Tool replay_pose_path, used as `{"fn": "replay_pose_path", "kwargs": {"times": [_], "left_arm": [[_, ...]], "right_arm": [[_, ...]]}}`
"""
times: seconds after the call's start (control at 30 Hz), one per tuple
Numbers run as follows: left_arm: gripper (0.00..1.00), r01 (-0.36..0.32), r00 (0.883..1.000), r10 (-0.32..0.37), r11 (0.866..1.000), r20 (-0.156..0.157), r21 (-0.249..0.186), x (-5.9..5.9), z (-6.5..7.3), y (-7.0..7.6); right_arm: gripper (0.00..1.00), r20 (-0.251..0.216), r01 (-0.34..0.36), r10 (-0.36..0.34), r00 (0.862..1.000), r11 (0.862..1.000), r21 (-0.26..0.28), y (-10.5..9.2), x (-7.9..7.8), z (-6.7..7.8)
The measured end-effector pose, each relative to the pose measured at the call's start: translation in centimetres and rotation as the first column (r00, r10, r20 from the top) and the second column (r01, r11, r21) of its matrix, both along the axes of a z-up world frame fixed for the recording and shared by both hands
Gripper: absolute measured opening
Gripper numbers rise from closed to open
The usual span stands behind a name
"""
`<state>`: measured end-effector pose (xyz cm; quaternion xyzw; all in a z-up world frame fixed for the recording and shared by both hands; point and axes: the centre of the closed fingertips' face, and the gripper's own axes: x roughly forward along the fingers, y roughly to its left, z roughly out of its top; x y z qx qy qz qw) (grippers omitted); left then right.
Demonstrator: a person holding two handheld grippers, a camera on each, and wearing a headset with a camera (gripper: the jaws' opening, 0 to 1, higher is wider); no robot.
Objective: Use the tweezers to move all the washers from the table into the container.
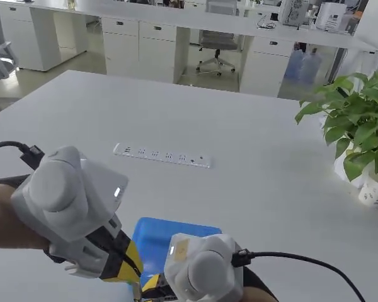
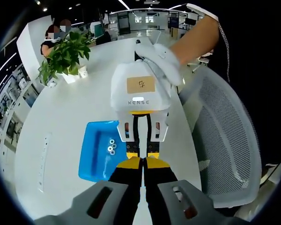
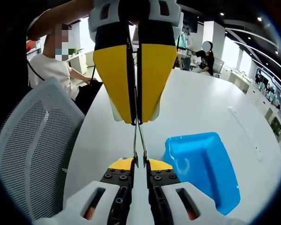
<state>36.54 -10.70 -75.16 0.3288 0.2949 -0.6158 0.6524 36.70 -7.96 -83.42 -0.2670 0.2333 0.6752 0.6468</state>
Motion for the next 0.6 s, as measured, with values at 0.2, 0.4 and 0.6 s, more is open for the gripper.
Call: {"fn": "replay_pose_path", "kwargs": {"times": [0.2, 0.4, 0.6], "left_arm": [[0.03, -0.011, 1.0, 0.011, 1.0, -0.004, 0.001, -0.5, -0.6, 0.5], [0.03, -0.027, 1.0, 0.027, 1.0, -0.013, 0.003, -1.0, -0.9, 0.8], [0.03, -0.04, 0.999, 0.04, 0.999, -0.018, 0.007, -1.4, -1.2, 1.4]], "right_arm": [[0.12, -0.007, -0.01, 0.01, 1.0, 1.0, 0.006, 0.4, -0.5, -0.6], [0.12, -0.015, -0.03, 0.03, 0.999, 1.0, 0.006, 0.9, -1.3, -1.2], [0.12, -0.02, -0.045, 0.045, 0.999, 0.999, 0.007, 1.4, -1.8, -1.5]]}}
